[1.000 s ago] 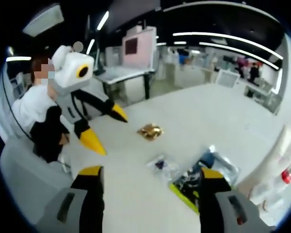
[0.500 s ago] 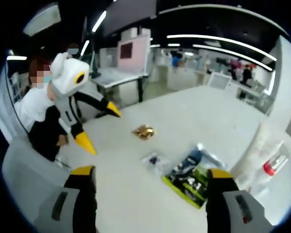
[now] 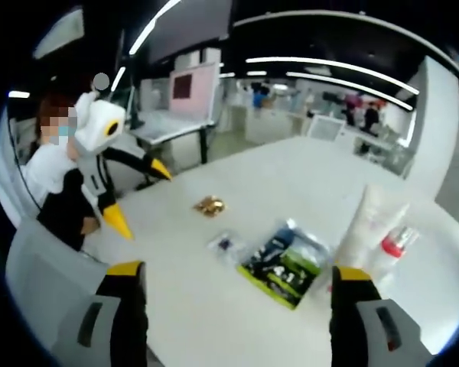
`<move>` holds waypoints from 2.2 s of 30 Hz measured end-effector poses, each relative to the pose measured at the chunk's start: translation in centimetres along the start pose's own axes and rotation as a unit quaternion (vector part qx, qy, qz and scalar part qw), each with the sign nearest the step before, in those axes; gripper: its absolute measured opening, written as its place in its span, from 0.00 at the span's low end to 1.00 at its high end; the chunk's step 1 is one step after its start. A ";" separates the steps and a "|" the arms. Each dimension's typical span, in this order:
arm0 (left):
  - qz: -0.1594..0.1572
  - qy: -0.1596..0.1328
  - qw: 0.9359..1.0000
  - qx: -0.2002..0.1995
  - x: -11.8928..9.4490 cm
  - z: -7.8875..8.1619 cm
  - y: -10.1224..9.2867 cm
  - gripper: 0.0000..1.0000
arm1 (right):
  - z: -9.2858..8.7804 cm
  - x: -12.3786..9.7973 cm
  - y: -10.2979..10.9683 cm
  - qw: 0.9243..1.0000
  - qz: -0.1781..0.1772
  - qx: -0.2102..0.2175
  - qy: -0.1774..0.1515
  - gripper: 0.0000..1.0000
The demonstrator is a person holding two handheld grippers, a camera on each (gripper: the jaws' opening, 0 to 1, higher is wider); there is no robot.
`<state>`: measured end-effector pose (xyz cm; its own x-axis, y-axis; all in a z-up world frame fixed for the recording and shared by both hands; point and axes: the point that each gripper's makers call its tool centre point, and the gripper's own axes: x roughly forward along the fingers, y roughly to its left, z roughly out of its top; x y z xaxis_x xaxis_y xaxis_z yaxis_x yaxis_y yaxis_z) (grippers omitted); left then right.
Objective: Arrange the skincare products in the storage area until every visible bottle or jar stands upright without overlapping.
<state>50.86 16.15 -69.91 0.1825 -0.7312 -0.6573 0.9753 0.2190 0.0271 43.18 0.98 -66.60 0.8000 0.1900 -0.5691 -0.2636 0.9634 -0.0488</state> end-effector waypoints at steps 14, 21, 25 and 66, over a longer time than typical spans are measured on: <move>-0.004 -0.013 1.000 -0.018 -0.9 0.3 -0.6 0.96 | -0.8 -2.5 -1.3 0.999 -0.034 0.019 -0.005 0.99; -0.011 -0.017 1.000 -0.020 -1.2 0.5 -0.9 0.96 | -1.1 -3.2 -1.7 0.999 -0.046 0.022 -0.004 0.99; -0.023 -0.029 0.999 -0.024 -1.2 0.9 -1.5 0.97 | -1.3 -3.4 -2.1 0.998 -0.056 0.015 0.000 0.99; -0.036 -0.029 0.996 -0.082 -0.1 -0.9 -0.4 0.92 | -1.1 -0.5 -0.5 1.000 -0.015 0.014 0.008 0.99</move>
<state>50.37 16.72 -70.57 0.1232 -0.7836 -0.6089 0.9535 0.2636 -0.1462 42.37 0.20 -67.19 0.7986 0.1586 -0.5806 -0.2248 0.9734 -0.0433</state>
